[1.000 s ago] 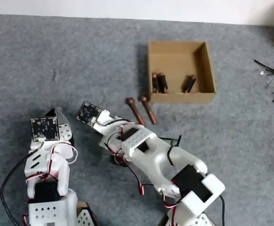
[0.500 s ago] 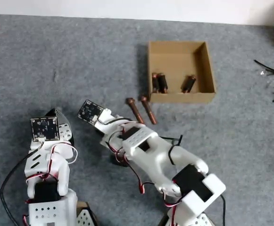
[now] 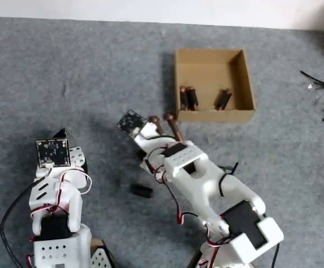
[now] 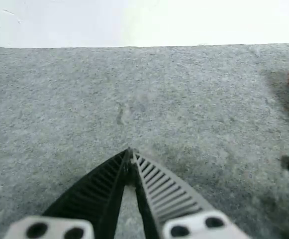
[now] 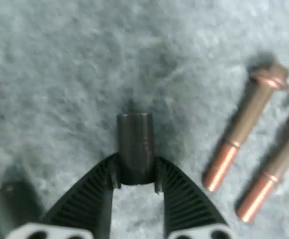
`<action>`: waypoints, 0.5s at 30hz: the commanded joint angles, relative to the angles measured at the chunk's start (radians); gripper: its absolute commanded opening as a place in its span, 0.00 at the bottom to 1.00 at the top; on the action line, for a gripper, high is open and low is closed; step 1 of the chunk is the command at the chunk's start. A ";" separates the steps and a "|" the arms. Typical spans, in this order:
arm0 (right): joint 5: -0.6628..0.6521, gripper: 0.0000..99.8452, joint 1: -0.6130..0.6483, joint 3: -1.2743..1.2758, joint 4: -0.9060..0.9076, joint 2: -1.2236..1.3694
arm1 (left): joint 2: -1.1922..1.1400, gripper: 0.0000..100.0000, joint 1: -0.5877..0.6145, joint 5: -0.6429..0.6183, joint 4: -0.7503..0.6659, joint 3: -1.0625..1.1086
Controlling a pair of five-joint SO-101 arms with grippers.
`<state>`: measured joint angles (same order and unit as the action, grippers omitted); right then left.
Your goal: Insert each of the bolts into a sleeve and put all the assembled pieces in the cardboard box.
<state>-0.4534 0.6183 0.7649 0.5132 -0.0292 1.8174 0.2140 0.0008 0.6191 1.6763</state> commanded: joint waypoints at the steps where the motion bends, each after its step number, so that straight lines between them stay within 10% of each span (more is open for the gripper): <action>1: -0.005 0.01 -0.048 0.015 0.015 -0.031 | 0.007 0.01 0.005 0.000 -0.021 0.019; 15: -0.003 0.20 -0.042 0.007 0.013 -0.031 | 0.007 0.01 0.004 0.000 -0.021 0.019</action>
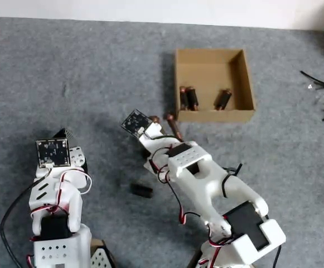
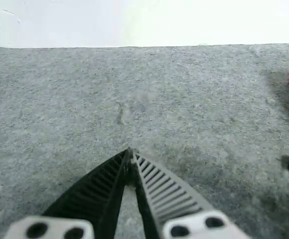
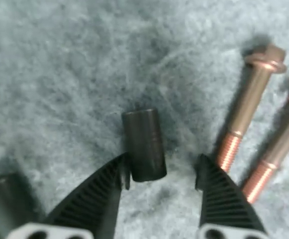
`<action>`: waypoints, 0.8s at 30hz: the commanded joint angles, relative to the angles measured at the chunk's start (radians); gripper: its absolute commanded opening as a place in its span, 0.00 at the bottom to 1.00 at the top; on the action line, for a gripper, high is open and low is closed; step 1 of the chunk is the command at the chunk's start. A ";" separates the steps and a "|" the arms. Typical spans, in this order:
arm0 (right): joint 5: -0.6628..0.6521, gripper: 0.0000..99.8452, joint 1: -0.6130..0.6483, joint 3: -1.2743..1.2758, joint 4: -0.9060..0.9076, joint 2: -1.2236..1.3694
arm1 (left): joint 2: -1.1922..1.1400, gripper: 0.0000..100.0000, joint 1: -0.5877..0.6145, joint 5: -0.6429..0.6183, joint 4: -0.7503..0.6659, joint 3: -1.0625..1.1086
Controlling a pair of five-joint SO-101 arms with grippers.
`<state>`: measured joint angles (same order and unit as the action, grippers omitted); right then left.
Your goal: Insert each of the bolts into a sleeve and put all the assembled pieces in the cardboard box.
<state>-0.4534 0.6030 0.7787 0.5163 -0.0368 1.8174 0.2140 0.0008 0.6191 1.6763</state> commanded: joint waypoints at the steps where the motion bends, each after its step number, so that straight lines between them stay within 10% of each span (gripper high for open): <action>1: -0.003 0.20 -0.019 -0.008 0.010 -0.024 | 0.007 0.01 0.004 0.000 -0.021 0.019; 24: -0.003 0.20 0.070 -0.099 -0.045 0.163 | 0.007 0.01 -0.018 0.003 -0.020 0.019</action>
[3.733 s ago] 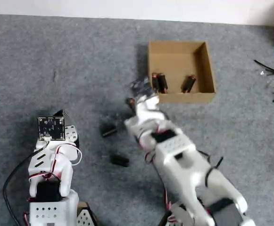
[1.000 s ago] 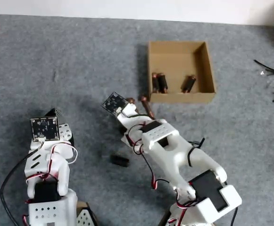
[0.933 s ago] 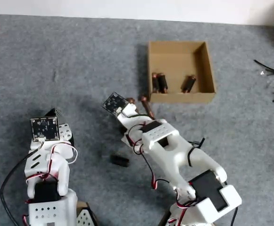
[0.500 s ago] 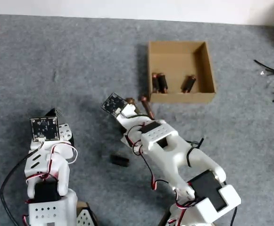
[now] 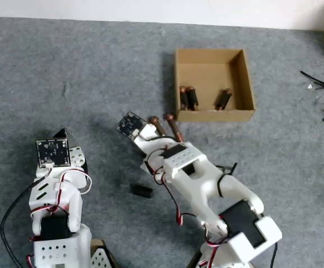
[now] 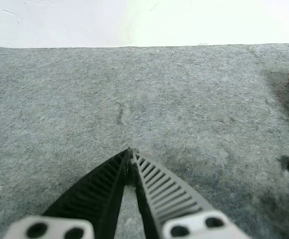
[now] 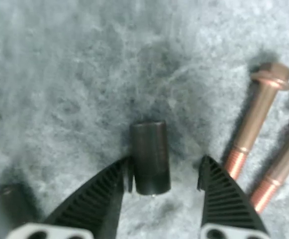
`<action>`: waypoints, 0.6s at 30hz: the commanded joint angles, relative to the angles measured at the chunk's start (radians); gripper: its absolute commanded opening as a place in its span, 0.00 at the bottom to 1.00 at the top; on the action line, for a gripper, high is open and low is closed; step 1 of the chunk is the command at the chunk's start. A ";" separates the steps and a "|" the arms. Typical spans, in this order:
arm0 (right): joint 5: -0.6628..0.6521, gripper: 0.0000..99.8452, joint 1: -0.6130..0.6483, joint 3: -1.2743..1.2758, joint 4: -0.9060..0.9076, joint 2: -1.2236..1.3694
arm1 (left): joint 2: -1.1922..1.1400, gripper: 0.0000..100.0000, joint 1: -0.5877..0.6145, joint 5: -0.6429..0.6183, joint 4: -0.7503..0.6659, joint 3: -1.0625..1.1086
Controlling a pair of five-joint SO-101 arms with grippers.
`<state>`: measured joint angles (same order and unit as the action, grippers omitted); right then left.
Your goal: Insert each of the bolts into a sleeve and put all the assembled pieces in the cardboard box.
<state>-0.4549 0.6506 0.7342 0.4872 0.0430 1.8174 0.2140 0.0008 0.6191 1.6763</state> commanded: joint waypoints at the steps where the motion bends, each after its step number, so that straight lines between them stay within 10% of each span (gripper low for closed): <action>1: -0.002 0.20 0.024 -0.071 0.008 0.101 | 0.007 0.01 -0.018 0.003 -0.020 0.019; 11: -0.003 0.19 0.021 -0.160 0.102 0.101 | 0.007 0.01 -0.018 0.003 -0.020 0.019; 18: -0.003 0.01 0.015 -0.148 0.131 0.093 | 0.007 0.01 -0.018 0.003 -0.020 0.019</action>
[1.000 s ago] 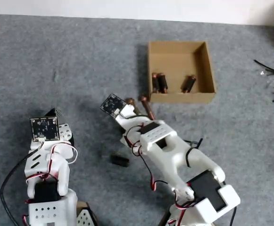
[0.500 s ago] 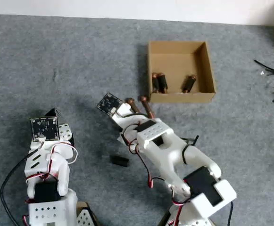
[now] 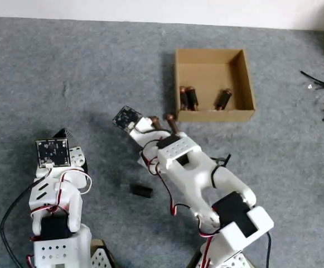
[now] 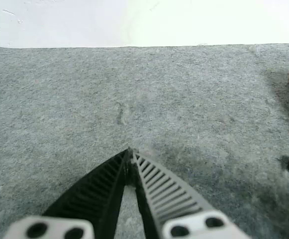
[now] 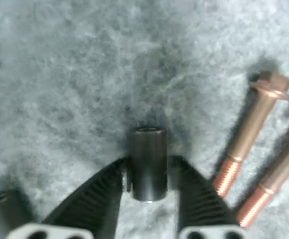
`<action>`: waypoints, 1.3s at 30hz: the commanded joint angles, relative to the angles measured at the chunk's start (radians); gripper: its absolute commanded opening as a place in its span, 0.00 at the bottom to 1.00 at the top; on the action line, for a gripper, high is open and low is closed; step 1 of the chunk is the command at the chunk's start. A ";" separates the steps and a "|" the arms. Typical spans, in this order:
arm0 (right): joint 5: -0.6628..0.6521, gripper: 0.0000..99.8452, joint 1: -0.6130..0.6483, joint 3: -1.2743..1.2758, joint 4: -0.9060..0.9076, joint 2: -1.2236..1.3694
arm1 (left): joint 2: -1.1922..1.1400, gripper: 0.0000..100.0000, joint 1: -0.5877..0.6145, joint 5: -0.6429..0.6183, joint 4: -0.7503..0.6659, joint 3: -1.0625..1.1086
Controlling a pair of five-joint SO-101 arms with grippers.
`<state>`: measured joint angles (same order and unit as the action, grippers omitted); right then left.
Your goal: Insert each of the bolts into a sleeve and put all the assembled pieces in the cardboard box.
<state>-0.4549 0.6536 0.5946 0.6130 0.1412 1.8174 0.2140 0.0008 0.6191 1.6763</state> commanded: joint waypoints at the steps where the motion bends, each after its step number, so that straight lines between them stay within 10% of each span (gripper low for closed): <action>1: -0.003 0.00 0.004 0.001 0.005 -0.012 | 0.007 0.01 -0.018 0.003 -0.020 0.019; 39: 0.239 0.00 -0.469 1.138 -0.236 -1.745 | 0.004 0.01 -0.483 -0.146 0.071 -0.022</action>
<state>-0.2355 0.2010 1.6747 0.3690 -1.5083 1.8174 -0.2447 -0.1358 0.6866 1.6732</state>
